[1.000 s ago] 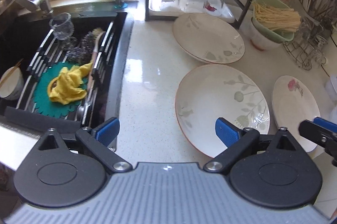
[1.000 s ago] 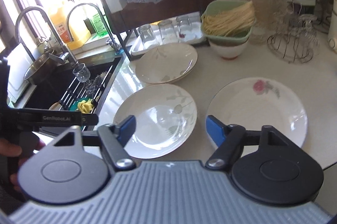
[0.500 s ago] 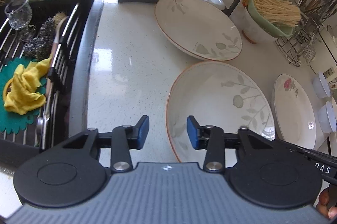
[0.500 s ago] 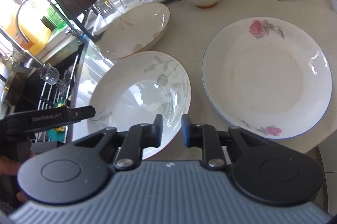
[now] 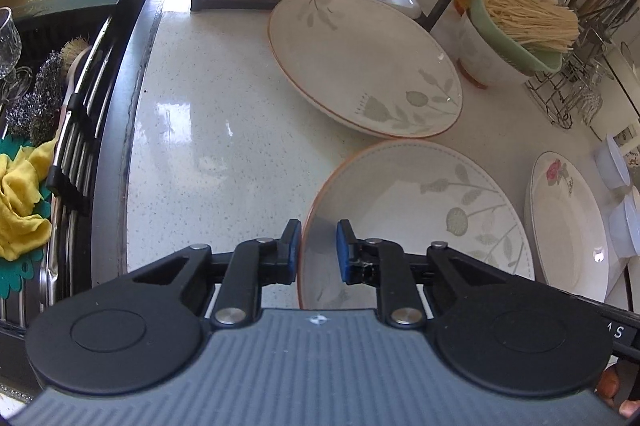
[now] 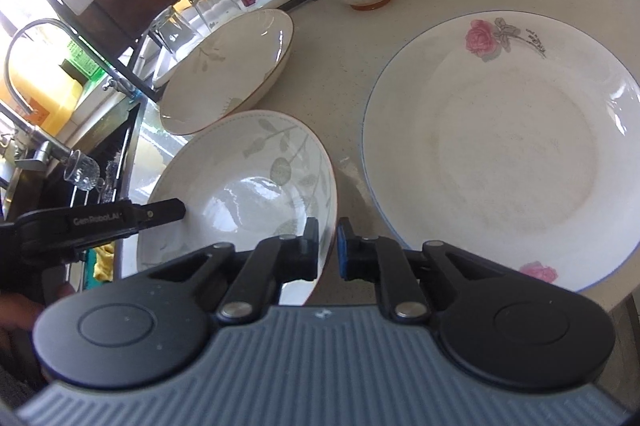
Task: Organize plates and bowls
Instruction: 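Lift the leaf-pattern plate with the left tool toward the rose plate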
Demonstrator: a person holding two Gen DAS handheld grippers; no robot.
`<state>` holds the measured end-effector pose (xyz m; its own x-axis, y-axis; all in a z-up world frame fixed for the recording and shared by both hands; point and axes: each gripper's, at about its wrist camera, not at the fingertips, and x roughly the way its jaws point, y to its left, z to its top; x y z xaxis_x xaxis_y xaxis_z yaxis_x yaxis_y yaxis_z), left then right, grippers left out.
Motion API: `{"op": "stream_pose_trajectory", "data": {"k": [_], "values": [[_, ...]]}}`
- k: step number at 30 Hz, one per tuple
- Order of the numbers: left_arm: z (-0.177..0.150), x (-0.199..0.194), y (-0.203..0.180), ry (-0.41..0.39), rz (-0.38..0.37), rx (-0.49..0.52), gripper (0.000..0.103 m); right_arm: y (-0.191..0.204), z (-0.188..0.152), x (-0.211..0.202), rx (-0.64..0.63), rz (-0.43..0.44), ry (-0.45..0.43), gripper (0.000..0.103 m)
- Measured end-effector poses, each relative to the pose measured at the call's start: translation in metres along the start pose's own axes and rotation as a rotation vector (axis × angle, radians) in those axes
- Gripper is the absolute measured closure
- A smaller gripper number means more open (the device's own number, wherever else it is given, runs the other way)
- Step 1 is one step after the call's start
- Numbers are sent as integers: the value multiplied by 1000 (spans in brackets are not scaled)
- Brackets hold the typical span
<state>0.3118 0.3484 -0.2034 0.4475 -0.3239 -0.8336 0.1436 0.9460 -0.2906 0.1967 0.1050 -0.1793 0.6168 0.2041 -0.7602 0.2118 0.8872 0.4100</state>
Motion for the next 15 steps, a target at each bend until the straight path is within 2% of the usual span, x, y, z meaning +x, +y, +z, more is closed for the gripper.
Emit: {"op": "stream_pose_trajectory", "data": {"k": [4, 8, 12, 15], "values": [[3, 0, 6, 50, -45, -33, 81, -7, 4, -2, 31, 33, 31, 90], [4, -12, 0, 39, -23, -10, 81, -6, 8, -6, 7, 55, 49, 90], [9, -23, 8, 24, -80, -88, 81, -7, 14, -12, 23, 91, 67, 90], [10, -32, 6, 9, -88, -98, 81, -7, 16, -19, 9, 100, 73, 90]]}}
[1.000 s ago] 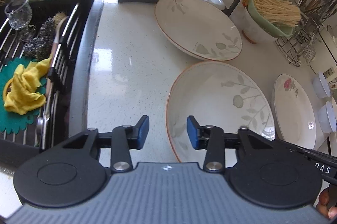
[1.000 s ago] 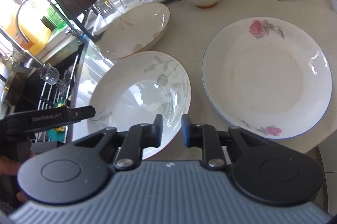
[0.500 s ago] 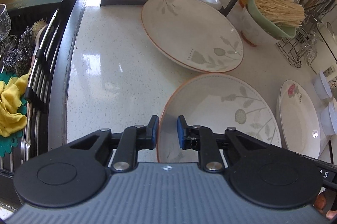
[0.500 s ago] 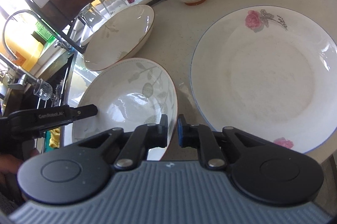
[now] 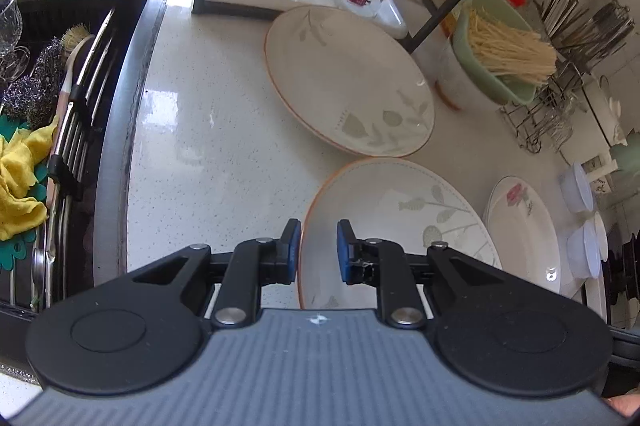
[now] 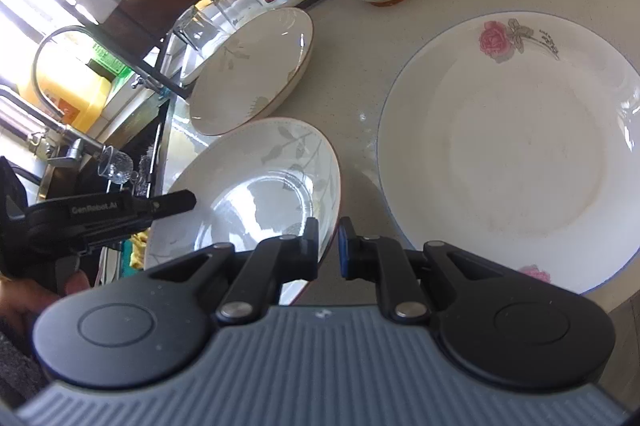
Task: Organize plates and bowls
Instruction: 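Lift the leaf-pattern plate with the left tool toward the rose plate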
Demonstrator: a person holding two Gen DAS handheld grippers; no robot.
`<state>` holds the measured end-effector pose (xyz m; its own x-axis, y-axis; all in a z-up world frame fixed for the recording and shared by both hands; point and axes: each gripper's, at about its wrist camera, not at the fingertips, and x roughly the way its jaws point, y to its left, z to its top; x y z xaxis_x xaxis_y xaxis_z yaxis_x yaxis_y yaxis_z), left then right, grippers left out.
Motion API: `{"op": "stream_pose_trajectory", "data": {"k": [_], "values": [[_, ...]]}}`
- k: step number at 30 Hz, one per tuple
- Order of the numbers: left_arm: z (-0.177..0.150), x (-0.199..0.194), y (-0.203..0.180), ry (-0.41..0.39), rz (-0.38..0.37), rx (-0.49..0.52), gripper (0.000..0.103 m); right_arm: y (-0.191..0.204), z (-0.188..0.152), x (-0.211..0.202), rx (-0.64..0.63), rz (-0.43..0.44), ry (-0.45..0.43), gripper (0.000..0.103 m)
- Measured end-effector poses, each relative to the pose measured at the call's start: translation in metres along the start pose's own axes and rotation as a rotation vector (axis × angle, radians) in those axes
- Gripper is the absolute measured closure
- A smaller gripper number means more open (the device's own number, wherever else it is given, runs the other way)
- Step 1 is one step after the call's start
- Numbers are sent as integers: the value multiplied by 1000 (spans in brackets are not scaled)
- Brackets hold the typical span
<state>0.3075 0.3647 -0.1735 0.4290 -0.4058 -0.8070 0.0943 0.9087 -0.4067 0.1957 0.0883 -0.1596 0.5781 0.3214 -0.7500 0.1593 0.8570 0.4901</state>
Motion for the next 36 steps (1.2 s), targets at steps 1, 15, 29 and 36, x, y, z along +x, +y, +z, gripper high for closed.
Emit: {"op": "stream_pose_trajectory", "data": {"k": [1, 15, 29, 36], "values": [[1, -3, -1, -3, -9, -6, 81, 1, 1, -3, -1, 6, 3, 90], [9, -21, -61, -44, -75, -104, 81, -17, 53, -67, -42, 51, -58, 90], [-17, 42, -130, 58, -75, -110, 81, -103, 65, -74, -26, 10, 4, 90], [-27, 56, -156, 82, -13, -90, 81, -131, 64, -65, -71, 4, 41, 90]]}}
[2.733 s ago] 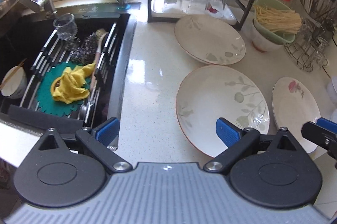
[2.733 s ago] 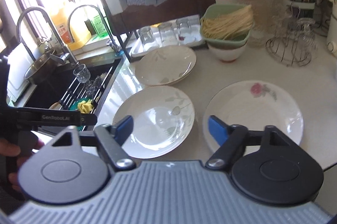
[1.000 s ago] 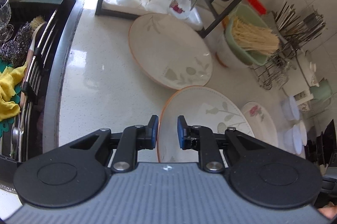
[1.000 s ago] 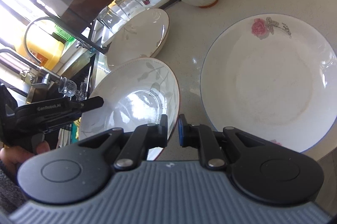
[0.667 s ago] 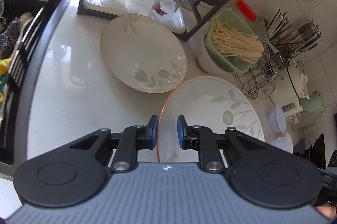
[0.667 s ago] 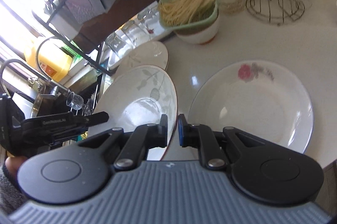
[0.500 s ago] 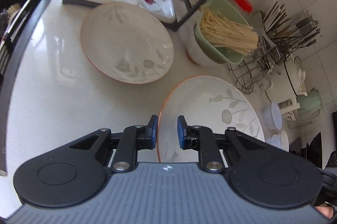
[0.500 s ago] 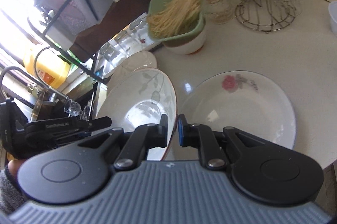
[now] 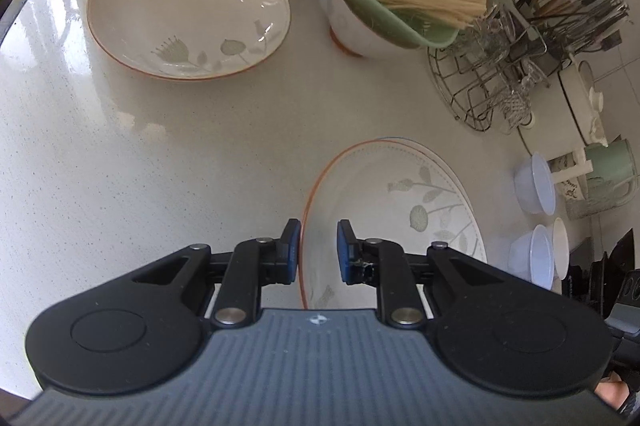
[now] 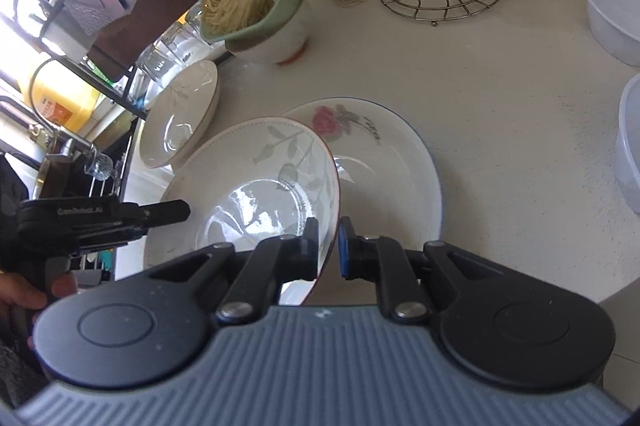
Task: Organize plates and bowls
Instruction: 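Lift the leaf-pattern plate with the left tool toward the rose plate, then lower the leaf-pattern plate onto the rose plate and open the left tool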
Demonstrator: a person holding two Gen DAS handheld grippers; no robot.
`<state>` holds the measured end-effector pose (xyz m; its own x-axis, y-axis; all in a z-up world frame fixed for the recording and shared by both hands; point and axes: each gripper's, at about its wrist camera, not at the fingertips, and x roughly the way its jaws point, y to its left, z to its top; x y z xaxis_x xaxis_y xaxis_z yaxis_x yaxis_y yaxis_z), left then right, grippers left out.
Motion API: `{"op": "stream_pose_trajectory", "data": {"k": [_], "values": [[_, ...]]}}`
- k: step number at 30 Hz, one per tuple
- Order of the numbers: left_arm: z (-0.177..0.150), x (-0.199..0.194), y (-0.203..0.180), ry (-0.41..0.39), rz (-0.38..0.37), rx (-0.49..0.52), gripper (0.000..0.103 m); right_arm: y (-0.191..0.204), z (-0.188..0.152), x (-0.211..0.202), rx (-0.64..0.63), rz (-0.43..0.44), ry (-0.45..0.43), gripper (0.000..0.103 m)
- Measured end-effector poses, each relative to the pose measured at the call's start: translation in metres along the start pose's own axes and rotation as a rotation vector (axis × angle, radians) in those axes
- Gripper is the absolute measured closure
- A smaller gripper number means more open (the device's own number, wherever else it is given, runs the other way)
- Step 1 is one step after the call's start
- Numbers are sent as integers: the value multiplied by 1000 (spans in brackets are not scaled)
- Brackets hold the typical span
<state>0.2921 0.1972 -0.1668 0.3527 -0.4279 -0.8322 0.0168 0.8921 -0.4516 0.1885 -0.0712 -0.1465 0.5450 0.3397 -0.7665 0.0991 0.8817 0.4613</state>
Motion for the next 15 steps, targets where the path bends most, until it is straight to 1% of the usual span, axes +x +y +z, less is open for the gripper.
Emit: {"op": "stream_pose_trajectory", "data": {"k": [4, 9, 12, 15], "values": [[-2, 3, -10, -6, 48, 2, 81, -12, -1, 7, -18, 10, 16, 90], [-1, 1, -20, -29, 103, 5, 81, -23, -3, 17, -27, 43, 41, 90], [-3, -1, -28, -46, 147, 22, 81, -24, -4, 20, -38, 38, 51, 89], [-2, 0, -27, -50, 159, 0, 81, -22, -3, 21, -61, 40, 61, 89]]}}
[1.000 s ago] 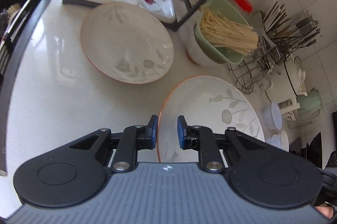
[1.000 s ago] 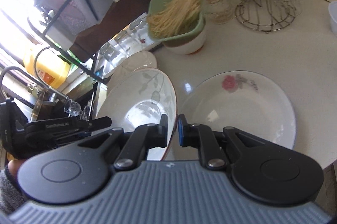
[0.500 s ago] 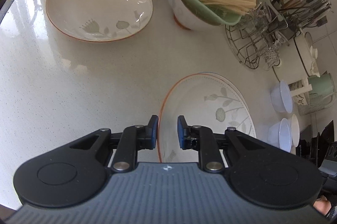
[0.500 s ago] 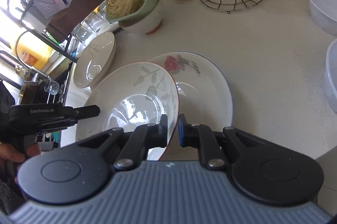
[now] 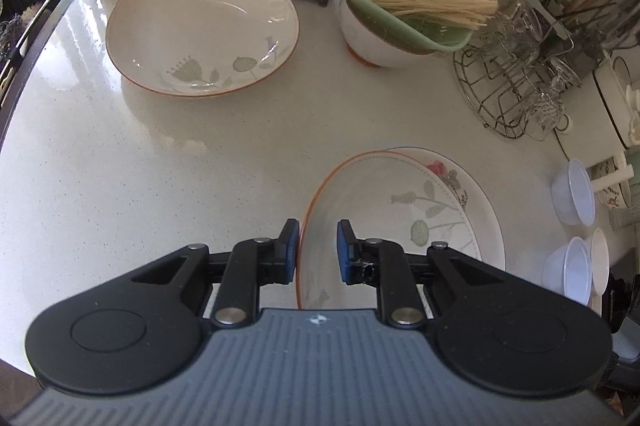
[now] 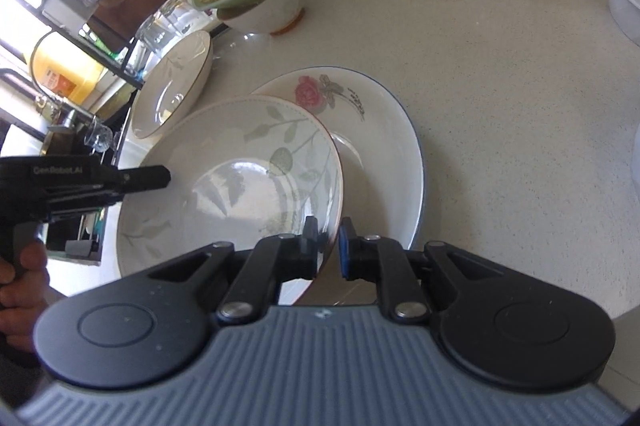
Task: Organize plates and bowls
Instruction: 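Lower the leaf-pattern plate onto the rose plate and open the left tool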
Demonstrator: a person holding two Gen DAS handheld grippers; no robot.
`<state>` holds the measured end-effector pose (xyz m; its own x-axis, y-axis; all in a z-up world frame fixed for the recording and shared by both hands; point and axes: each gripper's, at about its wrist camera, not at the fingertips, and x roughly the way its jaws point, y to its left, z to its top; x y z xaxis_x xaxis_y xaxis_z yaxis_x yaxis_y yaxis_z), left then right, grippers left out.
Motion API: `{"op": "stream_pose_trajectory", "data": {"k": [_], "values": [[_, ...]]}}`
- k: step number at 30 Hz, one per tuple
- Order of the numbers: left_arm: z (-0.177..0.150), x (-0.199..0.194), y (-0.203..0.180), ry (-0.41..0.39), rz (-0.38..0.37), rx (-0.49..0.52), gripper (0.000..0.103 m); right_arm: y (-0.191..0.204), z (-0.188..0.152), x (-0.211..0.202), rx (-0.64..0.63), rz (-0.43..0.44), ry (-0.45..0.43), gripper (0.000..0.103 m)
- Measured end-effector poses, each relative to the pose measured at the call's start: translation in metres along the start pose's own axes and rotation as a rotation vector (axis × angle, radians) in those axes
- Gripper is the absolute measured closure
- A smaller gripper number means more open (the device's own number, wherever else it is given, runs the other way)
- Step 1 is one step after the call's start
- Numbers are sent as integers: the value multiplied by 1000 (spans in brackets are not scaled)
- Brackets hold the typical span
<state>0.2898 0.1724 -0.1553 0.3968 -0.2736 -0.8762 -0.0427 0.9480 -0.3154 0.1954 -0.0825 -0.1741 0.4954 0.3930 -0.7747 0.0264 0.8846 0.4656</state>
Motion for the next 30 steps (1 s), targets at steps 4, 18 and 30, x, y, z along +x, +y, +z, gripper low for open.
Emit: {"op": "stream_pose_trajectory", "data": {"k": [4, 18, 30], "values": [[1, 5, -1, 1, 19, -19, 81, 0, 3, 0, -28, 1, -4, 89], [-8, 17, -18, 7, 82, 52, 81, -4, 12, 5, -92, -43, -2, 89], [-16, 20, -28, -49, 104, 137, 79, -8, 11, 0, -109, -99, -94, 90]]}}
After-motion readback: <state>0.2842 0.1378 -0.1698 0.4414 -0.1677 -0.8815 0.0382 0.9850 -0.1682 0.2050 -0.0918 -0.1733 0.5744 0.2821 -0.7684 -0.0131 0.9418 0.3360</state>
